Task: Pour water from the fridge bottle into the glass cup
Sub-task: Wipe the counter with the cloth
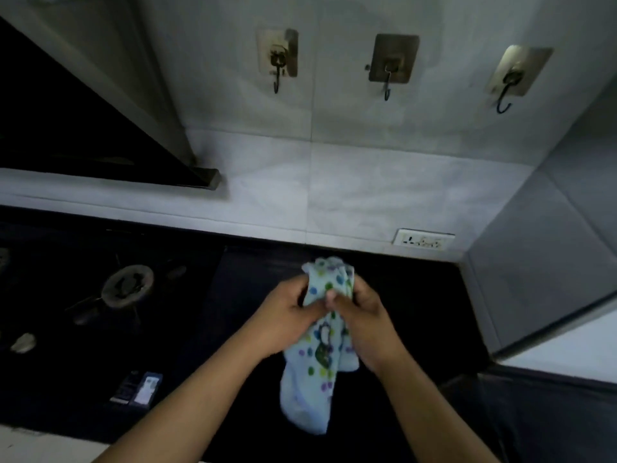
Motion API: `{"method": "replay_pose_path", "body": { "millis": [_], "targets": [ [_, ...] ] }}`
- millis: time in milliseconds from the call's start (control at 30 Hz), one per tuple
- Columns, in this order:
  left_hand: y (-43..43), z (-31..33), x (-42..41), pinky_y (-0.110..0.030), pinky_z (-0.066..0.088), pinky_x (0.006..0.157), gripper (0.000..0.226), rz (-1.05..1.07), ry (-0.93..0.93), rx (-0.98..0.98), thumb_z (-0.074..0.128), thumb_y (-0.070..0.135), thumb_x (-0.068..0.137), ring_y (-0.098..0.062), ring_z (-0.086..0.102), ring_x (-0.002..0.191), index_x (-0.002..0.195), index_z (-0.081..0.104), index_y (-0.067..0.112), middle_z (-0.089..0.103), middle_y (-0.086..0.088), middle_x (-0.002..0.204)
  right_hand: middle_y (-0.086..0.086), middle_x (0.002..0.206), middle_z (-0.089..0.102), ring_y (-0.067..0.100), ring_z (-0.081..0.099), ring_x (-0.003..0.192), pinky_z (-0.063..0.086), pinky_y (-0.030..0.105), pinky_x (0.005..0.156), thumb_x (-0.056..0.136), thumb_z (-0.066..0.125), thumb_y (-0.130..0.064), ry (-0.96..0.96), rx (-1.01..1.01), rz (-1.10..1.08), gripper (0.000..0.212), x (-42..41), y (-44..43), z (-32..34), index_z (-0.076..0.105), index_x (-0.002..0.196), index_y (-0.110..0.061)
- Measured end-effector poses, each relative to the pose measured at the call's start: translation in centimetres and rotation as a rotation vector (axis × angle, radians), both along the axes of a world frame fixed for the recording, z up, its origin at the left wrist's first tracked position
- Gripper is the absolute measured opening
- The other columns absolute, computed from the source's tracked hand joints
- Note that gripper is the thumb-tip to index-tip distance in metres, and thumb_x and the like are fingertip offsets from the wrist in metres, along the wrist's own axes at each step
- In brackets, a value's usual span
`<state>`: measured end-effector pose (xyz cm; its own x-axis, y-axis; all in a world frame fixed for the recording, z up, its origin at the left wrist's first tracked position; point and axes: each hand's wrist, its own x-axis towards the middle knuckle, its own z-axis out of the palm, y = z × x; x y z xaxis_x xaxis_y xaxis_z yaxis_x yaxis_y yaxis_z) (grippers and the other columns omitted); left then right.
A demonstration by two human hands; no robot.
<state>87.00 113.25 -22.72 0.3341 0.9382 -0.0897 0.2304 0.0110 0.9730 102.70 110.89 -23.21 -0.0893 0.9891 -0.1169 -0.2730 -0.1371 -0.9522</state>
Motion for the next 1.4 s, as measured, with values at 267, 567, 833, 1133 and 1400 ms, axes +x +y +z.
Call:
{"method": "replay_pose_path", "body": {
  "millis": [267, 567, 833, 1133, 1400],
  "targets": [
    [-2.2, -7.5, -3.0, -0.045, 0.061, 0.084, 0.009, 0.134, 0.166, -0.251, 0.067, 0.027, 0.097, -0.012, 0.073, 0.082, 0.088, 0.068, 0.026, 0.075, 0.004, 0.086, 0.024, 0.106, 0.072, 0.040, 0.071, 0.096, 0.056, 0.050, 0.087, 0.089, 0.068, -0.014, 0.136, -0.537, -0.111, 0.022, 3.4, -2.3, -7.8, 0.068, 0.104, 0.002],
    [-1.3, -4.6, -5.6, -0.019, 0.044, 0.067, 0.010, 0.221, 0.370, 0.473, 0.062, 0.005, 0.087, -0.006, 0.057, 0.070, 0.087, 0.065, 0.015, 0.061, 0.004, 0.078, 0.022, 0.064, 0.033, 0.023, 0.038, 0.057, 0.035, 0.031, 0.055, 0.092, 0.066, -0.003, -0.575, 0.070, -0.206, 0.039, 7.8, -1.6, -6.1, 0.034, 0.070, 0.001],
    [-8.8, -14.2, -7.1, -0.026, 0.048, 0.084, 0.034, -0.376, 0.897, 0.244, 0.052, 0.040, 0.086, -0.024, 0.064, 0.113, 0.120, 0.054, 0.042, 0.065, -0.002, 0.120, 0.001, 0.090, 0.060, 0.021, 0.061, 0.084, 0.048, 0.031, 0.064, 0.089, 0.057, -0.036, -1.301, 0.255, 0.457, 0.021, 9.3, -8.6, -14.3, 0.059, 0.083, -0.016],
    [-11.7, -23.8, -9.3, -0.065, 0.043, 0.098, 0.083, 0.224, 0.961, -0.252, 0.038, 0.062, 0.081, -0.053, 0.049, 0.126, 0.139, 0.054, 0.005, 0.048, -0.030, 0.145, 0.010, 0.153, 0.032, 0.032, 0.031, 0.142, 0.040, 0.047, 0.111, 0.094, 0.046, -0.059, -1.415, -0.060, 0.458, 0.064, 5.6, -11.8, -21.8, 0.030, 0.151, -0.034],
    [-10.5, -26.6, -12.5, -0.065, 0.031, 0.106, 0.075, 0.486, 1.037, -0.220, 0.036, 0.056, 0.088, -0.051, 0.039, 0.136, 0.141, 0.047, 0.005, 0.039, -0.028, 0.153, 0.025, 0.157, 0.026, 0.047, 0.019, 0.147, 0.027, 0.067, 0.113, 0.091, 0.036, -0.065, -1.576, 0.114, 0.547, 0.070, 2.5, -11.3, -24.0, 0.034, 0.148, -0.025]
  ]
}}
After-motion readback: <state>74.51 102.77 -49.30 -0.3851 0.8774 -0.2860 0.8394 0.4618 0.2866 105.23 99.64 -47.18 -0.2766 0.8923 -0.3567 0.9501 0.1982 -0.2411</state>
